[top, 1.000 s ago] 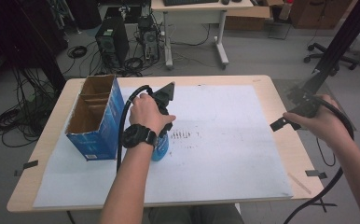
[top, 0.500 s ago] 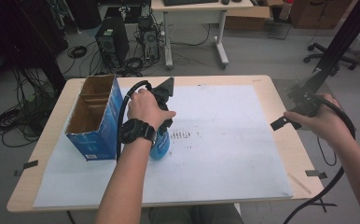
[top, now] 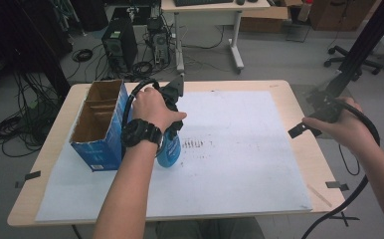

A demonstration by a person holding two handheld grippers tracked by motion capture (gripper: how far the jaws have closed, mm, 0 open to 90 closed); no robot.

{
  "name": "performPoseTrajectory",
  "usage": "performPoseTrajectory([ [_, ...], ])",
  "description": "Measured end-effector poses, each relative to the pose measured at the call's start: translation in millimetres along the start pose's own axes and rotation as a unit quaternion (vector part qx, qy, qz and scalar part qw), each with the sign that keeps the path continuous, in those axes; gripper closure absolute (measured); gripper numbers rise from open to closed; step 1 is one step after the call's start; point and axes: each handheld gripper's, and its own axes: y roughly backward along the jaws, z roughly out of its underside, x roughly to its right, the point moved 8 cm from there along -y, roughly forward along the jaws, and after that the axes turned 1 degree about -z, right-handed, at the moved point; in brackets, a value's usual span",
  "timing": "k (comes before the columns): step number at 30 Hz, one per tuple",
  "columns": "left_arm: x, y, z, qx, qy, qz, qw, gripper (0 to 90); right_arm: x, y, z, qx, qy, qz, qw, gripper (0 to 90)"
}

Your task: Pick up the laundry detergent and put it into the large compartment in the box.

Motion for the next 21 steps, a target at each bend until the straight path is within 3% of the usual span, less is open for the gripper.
performPoseTrajectory([
  [21,-5.2,23.9,1.1,-0.006,-0.004,0.003,1.0,37.6,-4.9,12.7,-6.2,-0.004,-0.001,-0.005,1.0,13.7],
])
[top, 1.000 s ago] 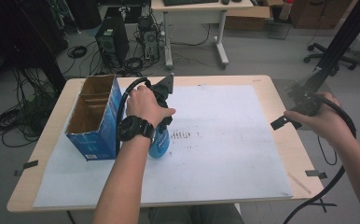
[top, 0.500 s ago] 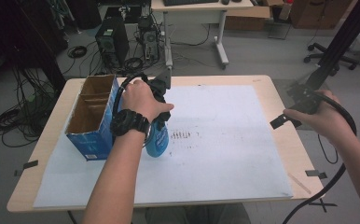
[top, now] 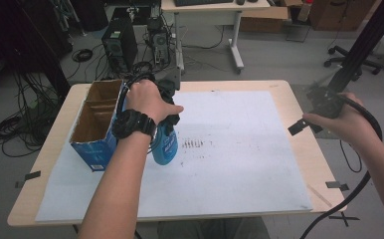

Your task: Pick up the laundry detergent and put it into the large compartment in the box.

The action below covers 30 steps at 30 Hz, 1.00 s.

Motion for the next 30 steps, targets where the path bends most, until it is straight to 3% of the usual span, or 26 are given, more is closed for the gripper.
performPoseTrajectory([
  [30,1.9,47.0,-0.4,0.01,-0.005,0.001,0.9999,37.6,-6.5,19.6,-5.9,0.0,0.005,0.001,1.0,13.3],
])
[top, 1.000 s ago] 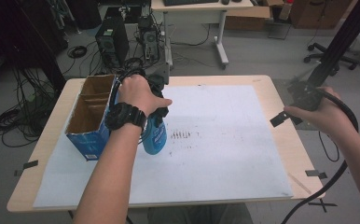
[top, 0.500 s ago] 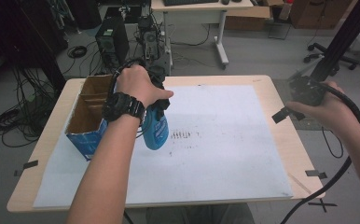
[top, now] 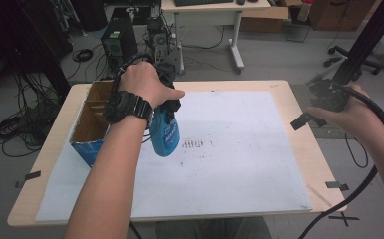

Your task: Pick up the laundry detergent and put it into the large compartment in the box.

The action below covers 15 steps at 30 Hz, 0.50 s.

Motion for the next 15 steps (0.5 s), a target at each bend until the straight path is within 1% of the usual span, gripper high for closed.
performPoseTrajectory([
  [5,1.2,5.4,-1.2,0.0,-0.002,-0.002,1.0,37.6,0.0,0.1,-0.3,0.0,0.001,-0.001,1.0,13.1],
  [11,3.1,11.7,-2.7,0.002,-0.002,0.001,1.0,37.6,-0.2,1.9,-1.2,0.002,0.003,-0.002,1.0,13.0],
  [15,2.8,15.4,-3.3,0.005,0.004,0.002,1.0,37.6,0.2,4.2,-1.9,0.005,0.003,-0.002,1.0,13.0],
])
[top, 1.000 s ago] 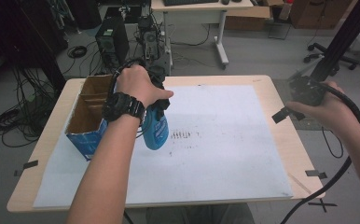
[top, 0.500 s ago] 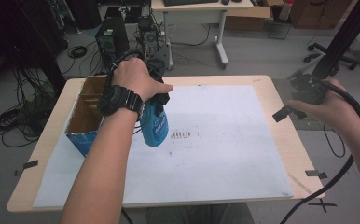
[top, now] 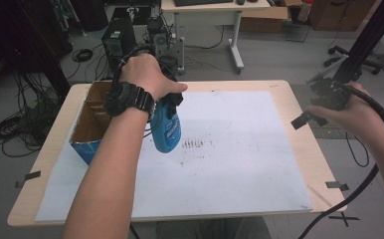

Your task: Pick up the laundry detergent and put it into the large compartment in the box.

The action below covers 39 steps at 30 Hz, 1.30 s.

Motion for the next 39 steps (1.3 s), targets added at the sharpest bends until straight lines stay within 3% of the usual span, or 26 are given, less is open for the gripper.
performPoseTrajectory([
  [14,-5.6,4.8,-1.0,0.002,0.01,0.002,0.9999,37.6,1.8,1.9,-1.6,0.005,-0.003,0.0,1.0,13.1],
  [23,-12.1,10.8,-0.8,0.007,0.027,0.005,0.9996,37.6,2.6,2.1,-2.5,0.007,-0.002,0.0,1.0,13.0],
  [39,-39.7,25.8,3.9,0.015,0.071,0.004,0.9973,37.6,3.9,-2.3,-5.5,0.005,-0.003,-0.002,1.0,13.0],
])
